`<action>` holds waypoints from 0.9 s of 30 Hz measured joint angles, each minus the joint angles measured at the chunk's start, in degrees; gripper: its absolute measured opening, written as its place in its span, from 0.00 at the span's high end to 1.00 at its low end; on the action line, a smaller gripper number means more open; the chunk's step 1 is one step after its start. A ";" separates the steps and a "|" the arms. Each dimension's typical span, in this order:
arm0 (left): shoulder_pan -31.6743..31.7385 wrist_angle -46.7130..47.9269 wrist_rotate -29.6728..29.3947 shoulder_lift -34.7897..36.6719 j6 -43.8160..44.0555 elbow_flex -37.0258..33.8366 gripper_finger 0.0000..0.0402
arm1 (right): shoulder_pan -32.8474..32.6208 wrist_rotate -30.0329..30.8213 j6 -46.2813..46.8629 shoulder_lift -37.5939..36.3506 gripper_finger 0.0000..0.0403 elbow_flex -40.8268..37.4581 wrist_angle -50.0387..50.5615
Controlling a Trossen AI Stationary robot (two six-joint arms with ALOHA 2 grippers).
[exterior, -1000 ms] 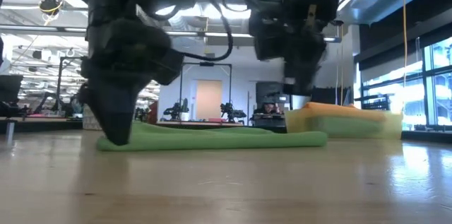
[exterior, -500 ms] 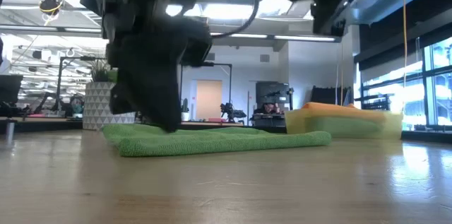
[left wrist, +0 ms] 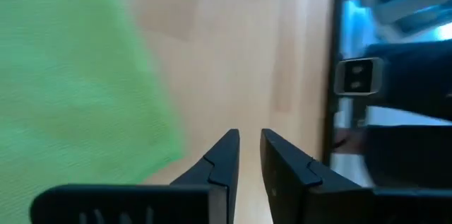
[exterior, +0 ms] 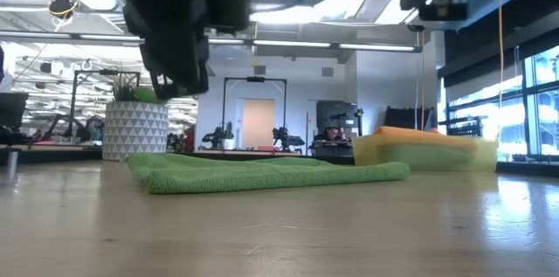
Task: Fold microfiber towels
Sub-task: Fold the green microfiber towel
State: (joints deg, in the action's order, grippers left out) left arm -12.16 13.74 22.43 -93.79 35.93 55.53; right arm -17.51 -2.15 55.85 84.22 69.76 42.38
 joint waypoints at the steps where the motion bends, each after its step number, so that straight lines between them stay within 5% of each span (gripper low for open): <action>1: 0.53 3.06 -1.59 1.59 -2.00 0.02 0.87 | -1.55 1.00 2.26 0.80 0.98 0.00 -0.36; 6: 1.09 20.16 -13.68 6.30 -9.51 0.02 0.87 | -6.63 5.46 0.50 4.99 0.97 -0.05 -4.17; 9: 0.64 23.15 -15.42 5.91 -11.37 0.02 0.87 | -7.57 6.04 -4.41 6.68 0.97 -0.06 -10.73; 19: -2.06 12.83 -14.93 -4.20 -0.21 0.02 0.87 | -7.53 5.74 -16.97 7.92 0.98 1.27 -17.67; 27: -4.08 -2.43 -5.58 -11.50 13.57 0.13 0.87 | -8.71 5.73 -21.08 8.16 0.97 1.04 -17.38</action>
State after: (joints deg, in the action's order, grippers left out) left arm -16.25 11.31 16.85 -105.29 49.50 55.66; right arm -26.22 3.59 34.78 92.38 70.80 25.00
